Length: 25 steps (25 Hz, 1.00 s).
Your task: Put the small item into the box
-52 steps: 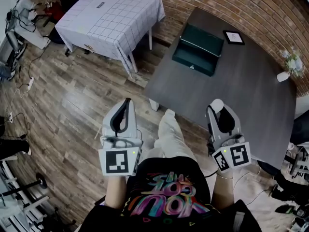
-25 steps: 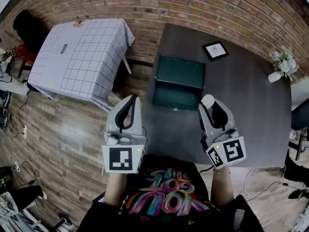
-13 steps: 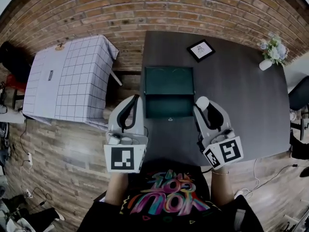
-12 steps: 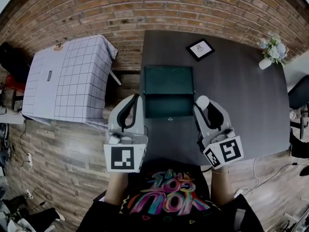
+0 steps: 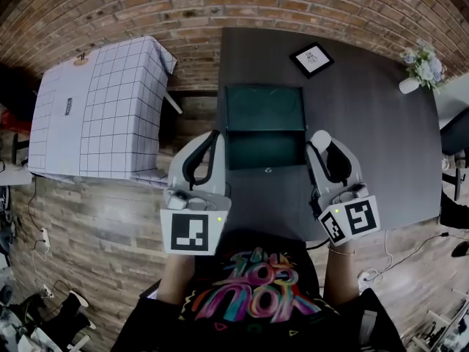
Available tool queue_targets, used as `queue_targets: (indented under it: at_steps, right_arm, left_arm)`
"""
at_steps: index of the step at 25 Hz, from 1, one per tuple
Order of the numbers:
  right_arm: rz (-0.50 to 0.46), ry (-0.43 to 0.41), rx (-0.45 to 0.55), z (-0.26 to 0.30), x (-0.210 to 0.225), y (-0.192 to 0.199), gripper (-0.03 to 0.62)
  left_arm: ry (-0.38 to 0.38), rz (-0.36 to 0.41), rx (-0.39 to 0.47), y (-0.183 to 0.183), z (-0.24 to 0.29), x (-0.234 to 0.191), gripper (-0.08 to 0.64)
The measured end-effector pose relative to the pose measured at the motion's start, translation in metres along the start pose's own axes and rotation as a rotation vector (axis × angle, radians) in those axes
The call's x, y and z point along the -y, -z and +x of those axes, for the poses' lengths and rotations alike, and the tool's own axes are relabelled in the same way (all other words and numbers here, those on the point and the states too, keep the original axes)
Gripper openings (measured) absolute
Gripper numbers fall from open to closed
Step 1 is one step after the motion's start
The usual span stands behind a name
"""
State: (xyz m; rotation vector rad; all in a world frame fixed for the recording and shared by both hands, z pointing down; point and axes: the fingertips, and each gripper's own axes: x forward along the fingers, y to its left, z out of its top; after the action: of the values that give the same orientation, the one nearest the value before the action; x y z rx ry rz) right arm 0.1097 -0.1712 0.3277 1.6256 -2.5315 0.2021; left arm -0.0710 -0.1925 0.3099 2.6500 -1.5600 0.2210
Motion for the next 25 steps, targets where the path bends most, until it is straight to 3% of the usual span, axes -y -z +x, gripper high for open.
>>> queue_targets:
  at_steps: [12, 25]
  right_arm:
    - [-0.053, -0.018, -0.098, 0.021, -0.006, 0.017, 0.135]
    - [-0.118, -0.195, -0.269, 0.061, -0.021, 0.084, 0.137]
  left_arm:
    - [0.033, -0.036, -0.018, 0.014, 0.010, -0.010, 0.003]
    - [0.039, -0.067, -0.034, 0.029, 0.019, -0.006, 0.003]
